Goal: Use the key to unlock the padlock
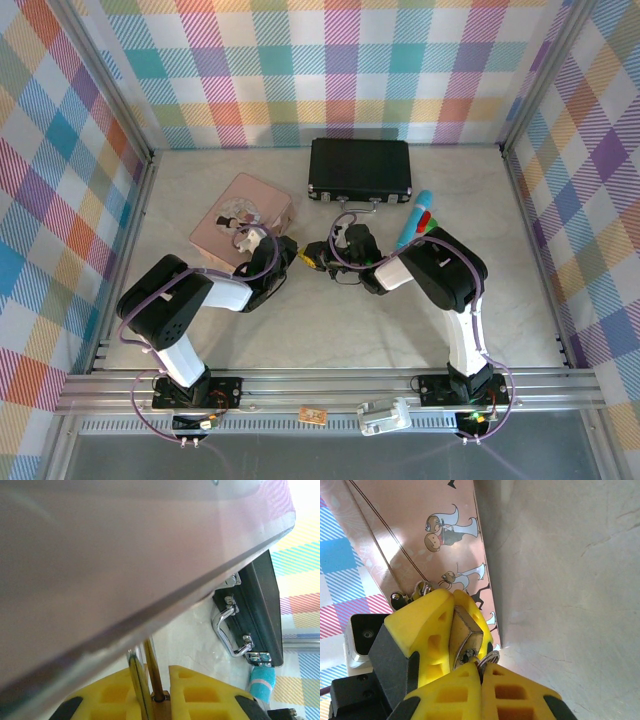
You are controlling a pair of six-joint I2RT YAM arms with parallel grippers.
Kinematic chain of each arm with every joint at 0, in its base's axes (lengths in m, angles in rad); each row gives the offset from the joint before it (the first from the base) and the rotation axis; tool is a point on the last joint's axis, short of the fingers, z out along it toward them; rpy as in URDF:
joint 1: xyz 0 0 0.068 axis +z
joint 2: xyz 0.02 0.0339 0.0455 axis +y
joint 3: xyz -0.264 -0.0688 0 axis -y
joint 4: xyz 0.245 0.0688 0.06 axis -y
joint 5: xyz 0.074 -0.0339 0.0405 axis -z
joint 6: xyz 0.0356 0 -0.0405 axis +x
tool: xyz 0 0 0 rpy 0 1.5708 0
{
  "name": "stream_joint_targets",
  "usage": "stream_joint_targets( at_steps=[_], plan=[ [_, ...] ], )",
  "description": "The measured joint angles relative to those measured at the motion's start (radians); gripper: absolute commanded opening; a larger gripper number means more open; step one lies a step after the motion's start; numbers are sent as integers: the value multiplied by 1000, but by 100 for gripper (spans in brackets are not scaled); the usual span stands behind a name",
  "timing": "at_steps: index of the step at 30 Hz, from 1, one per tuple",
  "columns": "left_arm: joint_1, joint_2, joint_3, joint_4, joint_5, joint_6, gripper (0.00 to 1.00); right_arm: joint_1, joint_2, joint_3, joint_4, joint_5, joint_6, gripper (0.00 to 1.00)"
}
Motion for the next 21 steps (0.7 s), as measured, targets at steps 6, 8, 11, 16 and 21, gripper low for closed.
stream_joint_targets(
  at_steps=[6, 8, 11, 16, 21],
  plan=[
    [0, 0, 0, 0, 2, 0, 23, 0, 0, 1, -6, -3, -5, 0],
    [1, 0, -7, -3, 13, -14, 29, -1, 0, 2, -8, -3, -12, 0],
    [-1, -1, -15, 7, 24, -17, 38, -1, -1, 9, -16, -3, -24, 0],
    [-1, -8, -21, 18, 39, -26, 43, 0, -1, 11, -24, -3, -38, 0],
    [-2, -12, -21, 14, 47, -33, 43, 3, -1, 13, -28, -9, -39, 0]
  ],
)
